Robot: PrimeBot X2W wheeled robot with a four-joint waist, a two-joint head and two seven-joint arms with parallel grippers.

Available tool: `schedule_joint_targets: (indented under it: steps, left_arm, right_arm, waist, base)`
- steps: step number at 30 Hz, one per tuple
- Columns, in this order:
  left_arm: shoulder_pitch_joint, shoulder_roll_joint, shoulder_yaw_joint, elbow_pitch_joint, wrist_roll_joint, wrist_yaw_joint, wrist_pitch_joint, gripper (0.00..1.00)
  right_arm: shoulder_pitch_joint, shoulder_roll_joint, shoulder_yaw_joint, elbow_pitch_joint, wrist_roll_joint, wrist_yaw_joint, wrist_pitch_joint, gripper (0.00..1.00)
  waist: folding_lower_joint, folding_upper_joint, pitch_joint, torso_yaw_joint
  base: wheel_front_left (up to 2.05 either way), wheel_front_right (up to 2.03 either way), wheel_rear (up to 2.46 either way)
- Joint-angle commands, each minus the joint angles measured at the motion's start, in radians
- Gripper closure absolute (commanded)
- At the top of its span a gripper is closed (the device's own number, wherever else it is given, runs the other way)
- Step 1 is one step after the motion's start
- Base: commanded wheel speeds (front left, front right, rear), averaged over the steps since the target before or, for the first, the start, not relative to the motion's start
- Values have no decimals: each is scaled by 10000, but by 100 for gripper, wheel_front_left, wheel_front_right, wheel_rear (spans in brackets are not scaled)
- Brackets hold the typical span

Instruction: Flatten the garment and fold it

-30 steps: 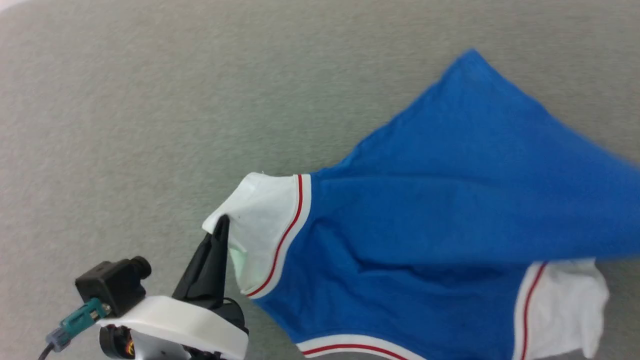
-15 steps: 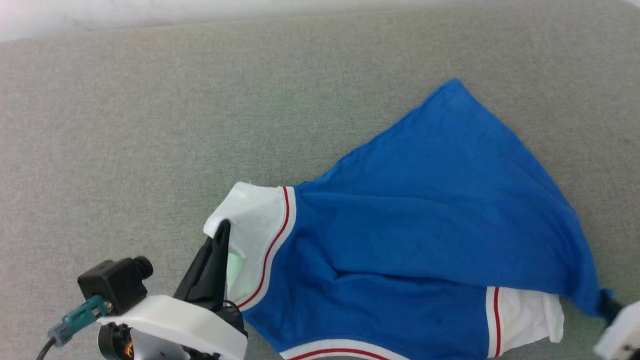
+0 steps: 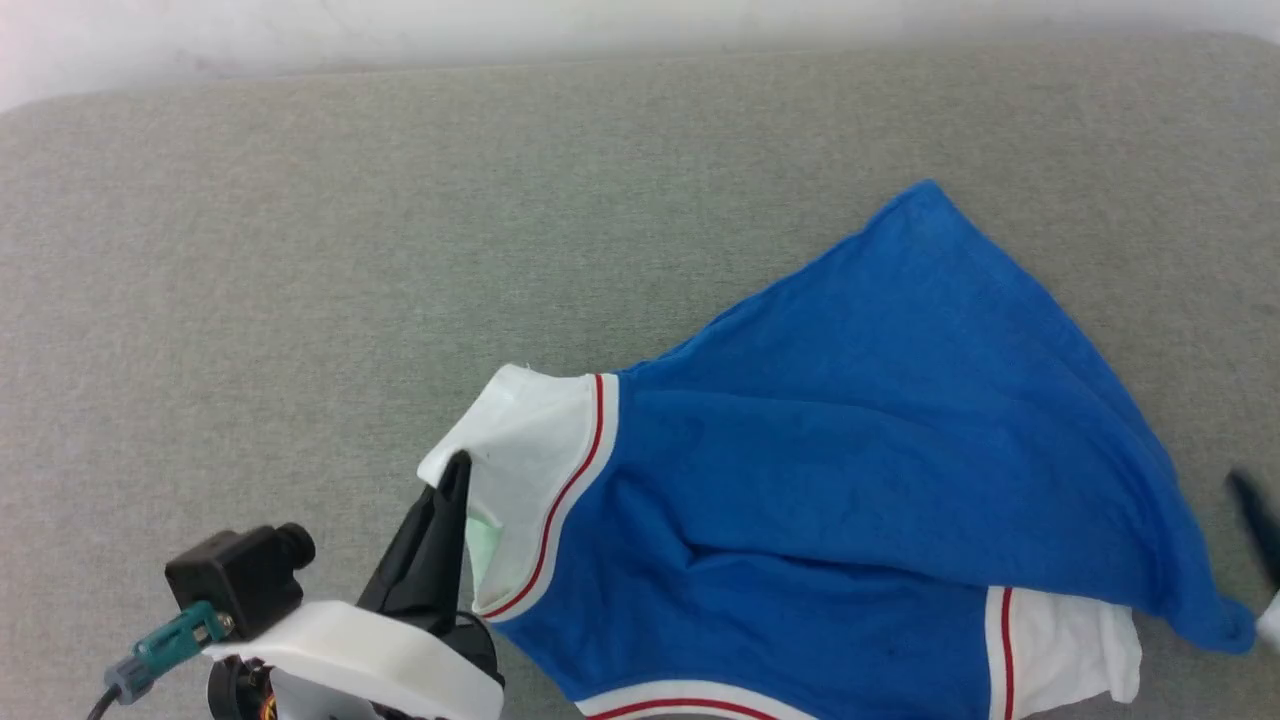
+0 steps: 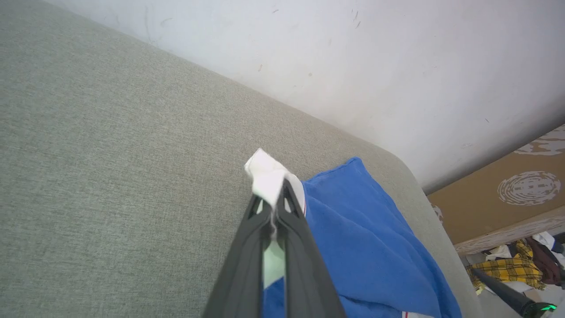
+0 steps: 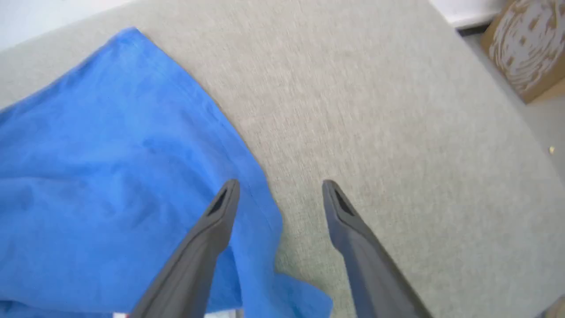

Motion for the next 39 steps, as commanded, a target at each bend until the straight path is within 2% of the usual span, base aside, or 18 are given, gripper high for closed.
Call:
schedule_joint_targets:
  steps: [1, 3, 5, 9, 15, 21, 26, 35, 36, 37, 38, 39]
  left_arm:
    - [77, -82, -39, -48, -55, -86, -130, 100]
    - [44, -139, -94, -62, -46, -142, -216, 100]
    - [-44, -201, -161, -69, -25, -206, -296, 100]
    - [-259, -297, -294, -26, 13, -335, -391, 100]
    - [-776, -548, -694, 106, 142, -577, -505, 100]
    - [-1251, -889, -1080, 266, 264, -753, -665, 100]
    - [-1486, -1087, -1252, 432, 315, -880, -847, 100]
    - [-1708, -1145, -1268, 552, 328, -951, -937, 100]
    - [-1727, -1152, -1274, 554, 328, -947, -929, 100]
    - [-1744, -1158, -1277, 554, 324, -941, -921, 100]
    - [-1758, -1160, -1275, 556, 321, -934, -912, 100]
    - [-1768, -1156, -1264, 561, 318, -923, -904, 100]
  right_arm:
    - [-297, -296, -45, -1214, 326, -19, 529, 0]
    - [-688, -564, -39, -2528, 418, -19, 1175, 0]
    - [-1299, -790, 175, -3344, 388, -19, 1862, 0]
    - [-2559, -1209, 864, -3642, 63, -19, 2585, 0]
    - [-5214, -1665, 2420, -1980, -697, -19, 3392, 0]
    - [-6876, -1803, 2819, 78, -1387, -19, 3773, 0]
    - [-7216, -1991, 2903, 1131, -1723, -19, 3707, 0]
    - [-6990, -2095, 2907, 2087, -1573, -19, 3514, 0]
    - [-6969, -2079, 2902, 2207, -1549, -19, 3560, 7]
    - [-6948, -2061, 2906, 2315, -1521, -19, 3640, 78]
    - [-6925, -2036, 2957, 2388, -1451, -19, 3747, 100]
    - [-6912, -2012, 2990, 2431, -1375, -19, 3833, 100]
  waist:
    - [0, -1, 86, 142]
    - [0, -1, 210, 261]
    - [0, -1, 401, 416]
    - [0, -1, 722, 681]
    - [0, -1, 1563, 1343]
    - [0, -1, 2447, 2117]
    - [0, -1, 2954, 2507]
    - [0, -1, 3265, 2749]
    - [0, -1, 3274, 2749]
    - [0, -1, 3277, 2740]
    - [0, -1, 3270, 2722]
    - [0, -1, 3253, 2689]
  base:
    - [0, 0, 0]
    - [0, 0, 0]
    - [0, 0, 0]
    - [0, 0, 0]
    - [0, 0, 0]
    - [0, 0, 0]
    - [0, 0, 0]
    - [0, 0, 0]
    - [0, 0, 0]
    - [0, 0, 0]
    - [0, 0, 0]
    - [0, 0, 0]
